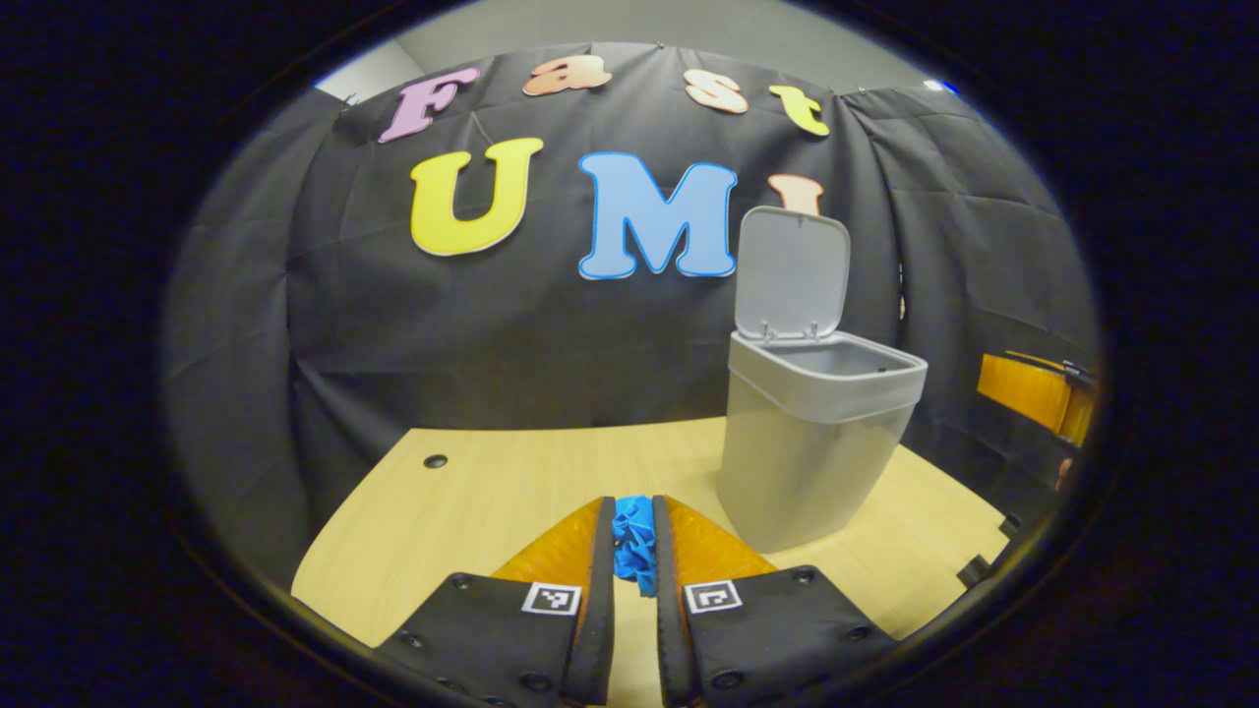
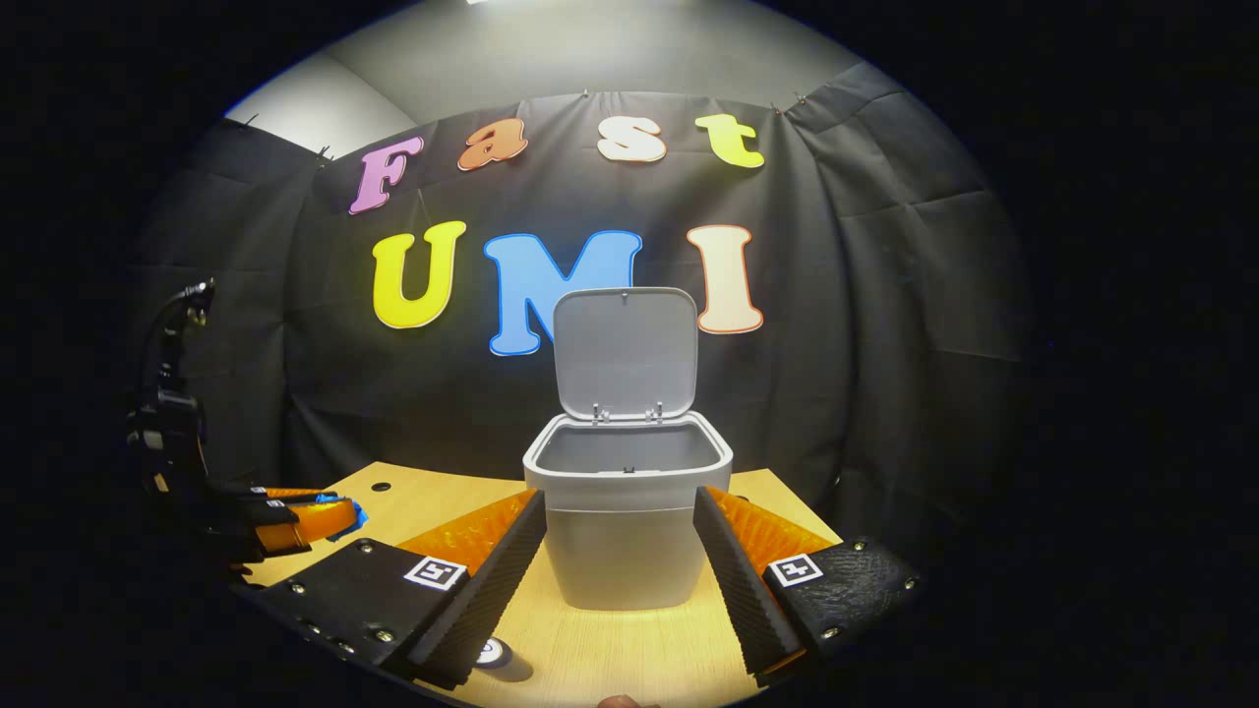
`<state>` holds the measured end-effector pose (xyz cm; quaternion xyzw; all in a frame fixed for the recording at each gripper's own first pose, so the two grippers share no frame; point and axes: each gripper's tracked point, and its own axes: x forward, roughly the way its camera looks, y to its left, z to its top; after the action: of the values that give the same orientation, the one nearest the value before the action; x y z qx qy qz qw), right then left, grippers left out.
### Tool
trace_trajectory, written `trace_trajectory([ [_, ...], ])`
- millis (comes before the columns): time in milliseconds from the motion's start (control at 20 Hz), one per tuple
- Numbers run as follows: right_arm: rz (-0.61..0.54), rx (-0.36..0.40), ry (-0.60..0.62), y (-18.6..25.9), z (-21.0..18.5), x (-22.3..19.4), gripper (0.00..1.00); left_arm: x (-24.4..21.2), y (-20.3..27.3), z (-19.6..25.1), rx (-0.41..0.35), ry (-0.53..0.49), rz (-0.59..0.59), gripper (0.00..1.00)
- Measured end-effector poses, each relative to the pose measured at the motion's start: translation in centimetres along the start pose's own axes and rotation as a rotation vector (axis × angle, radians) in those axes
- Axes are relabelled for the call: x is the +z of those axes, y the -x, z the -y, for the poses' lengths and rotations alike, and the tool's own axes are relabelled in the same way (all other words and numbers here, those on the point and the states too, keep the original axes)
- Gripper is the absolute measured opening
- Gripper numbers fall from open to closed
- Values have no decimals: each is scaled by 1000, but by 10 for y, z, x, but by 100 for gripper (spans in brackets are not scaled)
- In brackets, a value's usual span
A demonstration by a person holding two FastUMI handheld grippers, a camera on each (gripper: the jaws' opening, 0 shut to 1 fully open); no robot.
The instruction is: Press the lid of the desktop garbage bin to open it, pick up the crumpled paper on the desktop and throw it into the bin, then pick up the pop can on the desktop and drop it into the bin, and finally close the garbage bin lid.
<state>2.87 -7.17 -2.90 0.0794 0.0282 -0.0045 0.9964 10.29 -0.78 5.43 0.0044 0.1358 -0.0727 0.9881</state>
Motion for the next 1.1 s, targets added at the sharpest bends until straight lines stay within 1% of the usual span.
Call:
trace_trajectory([
  [100, 6, -15, 2, 1, 6, 1, 96, 18, -7, 12, -20, -15, 35, 27],
  [150, 9, -24, 4, 1, 10, 2, 96, 27, -10, 19, -30, -20, 53, 24],
  [200, 10, -33, 5, 2, 13, 2, 96, 37, -14, 26, -42, -22, 72, 27],
  [300, 11, -49, 0, 4, 20, 0, 96, 58, -23, 40, -64, -25, 112, 27],
  [350, 9, -58, -3, 4, 23, 0, 96, 67, -28, 47, -76, -28, 131, 24],
  [600, 1, -115, -8, 11, 42, -4, 96, 101, -60, 92, -157, -32, 192, 27],
  [700, 0, -141, -9, 14, 50, -3, 96, 109, -75, 108, -188, -26, 207, 27],
  [800, -5, -168, -8, 20, 58, -6, 96, 112, -89, 124, -229, -2, 205, 24],
  [850, -7, -182, -7, 22, 62, -7, 96, 117, -96, 136, -253, 8, 209, 27],
  [900, -11, -197, -7, 25, 66, -8, 96, 120, -101, 144, -269, 6, 208, 24],
  [950, -13, -212, -8, 28, 69, -9, 96, 122, -108, 151, -284, 4, 206, 26],
  [1000, -18, -228, -10, 31, 73, -10, 96, 123, -113, 157, -298, 4, 207, 22],
  [1050, -20, -244, -14, 35, 78, -12, 96, 124, -118, 165, -315, 2, 207, 26],
  [1100, -22, -261, -16, 38, 81, -12, 96, 124, -123, 170, -327, -3, 204, 25],
])
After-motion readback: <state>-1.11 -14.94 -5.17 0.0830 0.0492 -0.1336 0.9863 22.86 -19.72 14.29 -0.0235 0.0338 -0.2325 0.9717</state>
